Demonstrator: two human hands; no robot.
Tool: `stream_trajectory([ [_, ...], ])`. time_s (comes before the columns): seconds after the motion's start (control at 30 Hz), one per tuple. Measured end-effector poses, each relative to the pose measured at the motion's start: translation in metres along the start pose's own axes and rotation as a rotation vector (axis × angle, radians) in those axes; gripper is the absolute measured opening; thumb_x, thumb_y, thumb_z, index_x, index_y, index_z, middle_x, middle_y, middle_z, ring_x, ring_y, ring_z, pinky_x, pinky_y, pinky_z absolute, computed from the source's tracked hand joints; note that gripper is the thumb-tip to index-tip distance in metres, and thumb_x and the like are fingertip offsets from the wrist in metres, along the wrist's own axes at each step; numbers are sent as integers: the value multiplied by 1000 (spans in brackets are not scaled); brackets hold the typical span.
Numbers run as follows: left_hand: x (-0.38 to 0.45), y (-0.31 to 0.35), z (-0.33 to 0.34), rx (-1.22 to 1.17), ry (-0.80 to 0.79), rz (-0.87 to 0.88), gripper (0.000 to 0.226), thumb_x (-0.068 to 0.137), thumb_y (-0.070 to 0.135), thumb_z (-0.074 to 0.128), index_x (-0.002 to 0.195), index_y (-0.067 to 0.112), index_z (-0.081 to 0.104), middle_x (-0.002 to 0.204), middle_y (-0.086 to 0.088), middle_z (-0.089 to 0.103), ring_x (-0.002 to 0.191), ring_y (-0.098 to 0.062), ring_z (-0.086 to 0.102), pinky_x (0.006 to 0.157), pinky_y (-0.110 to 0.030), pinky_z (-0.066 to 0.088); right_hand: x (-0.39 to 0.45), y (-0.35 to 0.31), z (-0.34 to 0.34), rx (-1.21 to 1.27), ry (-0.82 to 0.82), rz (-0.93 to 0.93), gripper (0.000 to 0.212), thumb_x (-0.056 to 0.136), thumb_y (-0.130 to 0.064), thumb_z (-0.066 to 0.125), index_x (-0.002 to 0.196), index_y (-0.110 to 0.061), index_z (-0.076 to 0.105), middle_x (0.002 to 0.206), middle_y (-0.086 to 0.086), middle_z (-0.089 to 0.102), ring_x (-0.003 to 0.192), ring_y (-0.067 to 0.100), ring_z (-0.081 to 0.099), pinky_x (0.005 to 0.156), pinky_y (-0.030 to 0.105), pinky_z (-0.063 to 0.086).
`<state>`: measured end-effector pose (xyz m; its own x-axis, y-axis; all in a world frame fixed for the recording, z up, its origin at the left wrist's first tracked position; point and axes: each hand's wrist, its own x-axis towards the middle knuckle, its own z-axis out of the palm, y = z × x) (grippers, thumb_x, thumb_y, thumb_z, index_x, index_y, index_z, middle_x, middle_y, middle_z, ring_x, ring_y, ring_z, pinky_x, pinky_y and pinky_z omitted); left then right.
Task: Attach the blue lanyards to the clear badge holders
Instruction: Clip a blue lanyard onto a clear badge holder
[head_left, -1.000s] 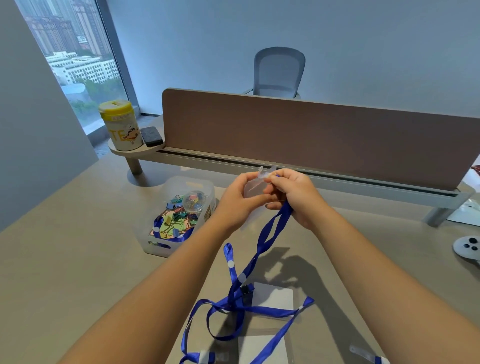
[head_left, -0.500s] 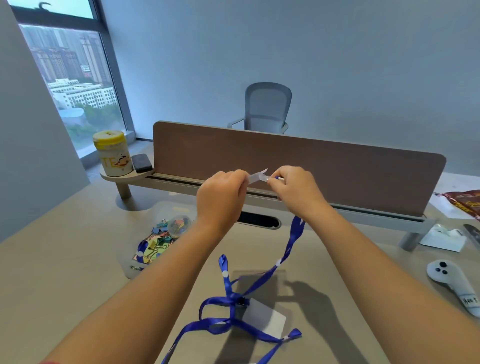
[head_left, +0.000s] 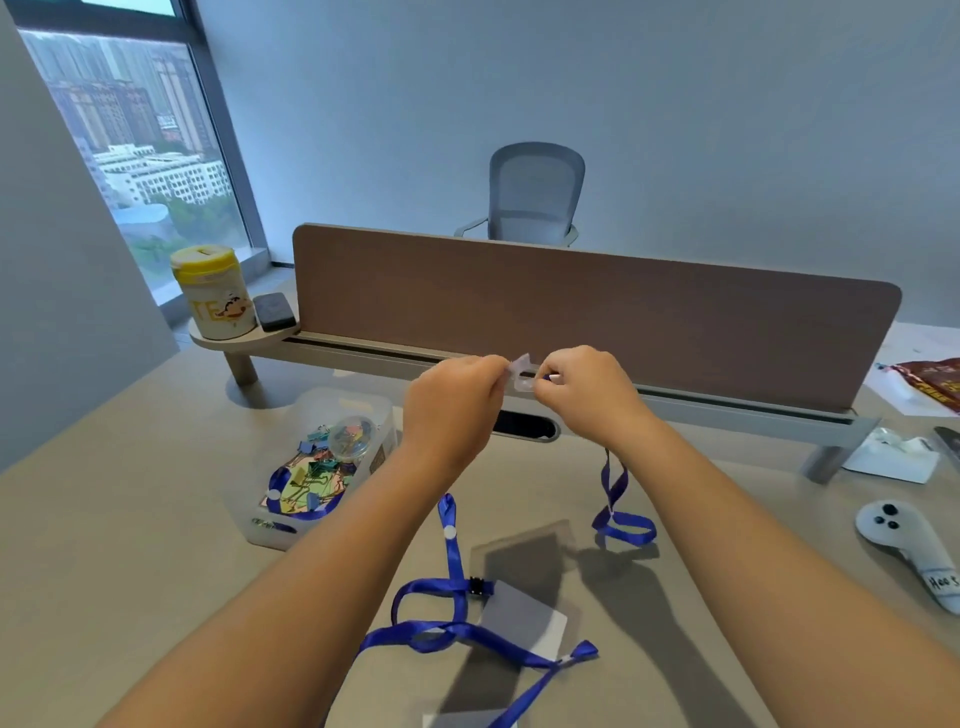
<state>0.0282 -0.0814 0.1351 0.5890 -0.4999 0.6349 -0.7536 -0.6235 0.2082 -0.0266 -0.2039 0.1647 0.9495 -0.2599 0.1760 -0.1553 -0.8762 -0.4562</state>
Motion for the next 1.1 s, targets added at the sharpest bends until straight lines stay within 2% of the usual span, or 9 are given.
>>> stream_trajectory([
  [0.1, -5, -7, 11, 20, 42, 105, 28, 81, 19, 48, 70, 8, 71, 52, -6, 68, 42, -20, 60, 35, -20, 43, 3, 11, 10, 122, -62, 88, 24, 87, -10, 47, 93, 2, 67, 85, 10, 60, 74, 21, 51, 57, 27, 38],
  [0.23, -13, -21, 31, -142, -120, -234, 29, 94, 21, 43, 87, 3, 64, 78, -14, 69, 68, -28, 61, 52, -29, 44, 2, 33, 32, 170, -21, 160, 24, 94, -15, 39, 105, -6, 58, 88, 10, 59, 73, 21, 51, 56, 29, 37],
  [0.33, -27, -26, 51, -190, -218, -334, 26, 95, 19, 42, 96, 4, 62, 89, -15, 69, 77, -26, 58, 69, -38, 48, -4, 57, 49, 294, -26, 272, 25, 94, -12, 36, 116, -7, 49, 98, 18, 60, 73, 25, 52, 55, 28, 35],
  [0.47, -49, -26, 83, -214, -375, -363, 24, 94, 20, 43, 102, 7, 62, 95, -13, 69, 83, -27, 61, 72, -38, 48, -24, 99, 84, 277, -135, 412, 45, 89, -20, 52, 130, -6, 40, 102, 8, 49, 93, 24, 51, 79, 31, 39],
  [0.53, -59, -27, 98, -223, -432, -353, 23, 94, 20, 44, 100, 7, 63, 93, -13, 70, 84, -28, 62, 74, -41, 50, -38, 119, 108, 204, -240, 443, 39, 83, -23, 62, 117, -11, 47, 112, 8, 44, 102, 26, 52, 86, 33, 40],
  [0.67, -72, -26, 117, -224, -500, -335, 24, 94, 20, 44, 99, 6, 63, 91, -14, 69, 84, -30, 63, 76, -43, 52, -64, 141, 145, 21, -442, 468, 42, 66, -31, 75, 70, -25, 34, 98, 2, 34, 86, 18, 36, 71, 29, 32],
  [0.83, -82, -30, 124, -191, -542, -325, 23, 94, 20, 44, 99, 8, 62, 89, -13, 69, 80, -27, 61, 68, -38, 46, -76, 151, 163, -71, -442, 465, 52, 75, -18, 68, 120, -8, 45, 127, 11, 42, 106, 26, 48, 86, 34, 47],
  [0.93, -86, -31, 122, -188, -548, -341, 23, 93, 19, 44, 99, 7, 63, 89, -14, 69, 81, -29, 62, 70, -41, 48, -73, 152, 164, -33, -427, 519, 39, 84, -8, 56, 122, -8, 47, 123, 12, 50, 89, 24, 53, 73, 32, 46],
  [1.1, -92, -35, 111, -194, -541, -401, 21, 93, 18, 46, 104, 9, 61, 93, -12, 69, 84, -26, 62, 76, -38, 51, -70, 150, 165, -32, -413, 580, 27, 89, -5, 45, 116, -4, 50, 108, 15, 62, 81, 22, 49, 71, 30, 42],
])
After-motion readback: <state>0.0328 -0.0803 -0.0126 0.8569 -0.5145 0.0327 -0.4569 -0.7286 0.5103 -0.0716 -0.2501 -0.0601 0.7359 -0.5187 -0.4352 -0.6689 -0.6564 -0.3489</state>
